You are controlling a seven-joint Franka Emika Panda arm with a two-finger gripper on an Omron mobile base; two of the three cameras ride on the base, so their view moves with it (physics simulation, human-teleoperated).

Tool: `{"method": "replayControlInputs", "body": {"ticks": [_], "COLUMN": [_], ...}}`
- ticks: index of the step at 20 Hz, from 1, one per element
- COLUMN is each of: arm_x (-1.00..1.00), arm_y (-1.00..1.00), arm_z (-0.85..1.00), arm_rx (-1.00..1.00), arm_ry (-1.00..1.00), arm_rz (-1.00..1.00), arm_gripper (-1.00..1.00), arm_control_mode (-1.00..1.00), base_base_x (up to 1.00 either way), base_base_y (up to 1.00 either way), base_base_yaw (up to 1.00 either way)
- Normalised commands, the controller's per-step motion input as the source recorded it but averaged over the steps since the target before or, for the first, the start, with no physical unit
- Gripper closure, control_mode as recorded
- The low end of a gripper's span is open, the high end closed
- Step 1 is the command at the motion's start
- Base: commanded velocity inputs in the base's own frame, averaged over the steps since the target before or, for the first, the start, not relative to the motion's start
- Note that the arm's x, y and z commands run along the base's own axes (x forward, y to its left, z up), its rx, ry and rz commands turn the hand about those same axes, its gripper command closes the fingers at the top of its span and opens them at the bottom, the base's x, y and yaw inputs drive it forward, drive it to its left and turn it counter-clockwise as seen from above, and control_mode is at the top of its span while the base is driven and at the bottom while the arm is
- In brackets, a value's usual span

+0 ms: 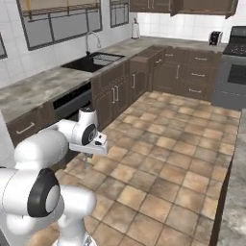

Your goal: Organize the utensils by type. Pick up the wooden spoons from the counter and place them in the open cabinet. Then pick up the metallic utensils from the counter and place them in the open drawer.

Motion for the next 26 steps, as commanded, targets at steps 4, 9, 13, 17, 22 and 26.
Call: {"method": "replayControlInputs", "body": {"ticks": [4,9,13,17,22,26], "arm_x": [0.00,0.00,0.00,0.00,0.00,0.00], "arm_y": [0.00,0.00,0.00,0.00,0.00,0.00], "arm_z": [0.00,0.00,0.00,0.00,0.00,0.00], "arm_rx": [0.00,0.00,0.00,0.00,0.00,0.00], "arm_ry": [0.00,0.00,0.00,0.00,0.00,0.00], "arm_rz": [0.00,0.00,0.00,0.00,0.00,0.00], "arm_gripper": [1.00,1.00,1.00,1.00,1.00,1.00], "arm_control_mode": [1.00,1.00,1.00,1.00,1.00,1.00], "base_base_x": [1.00,1.00,1.00,1.00,1.00,1.00], "base_base_y": [0.40,0.39,0.41,0.33,0.36,0.38], "base_base_yaw": [-0.25,-0.24,-0.25,-0.22,-0.17,-0.13]}}
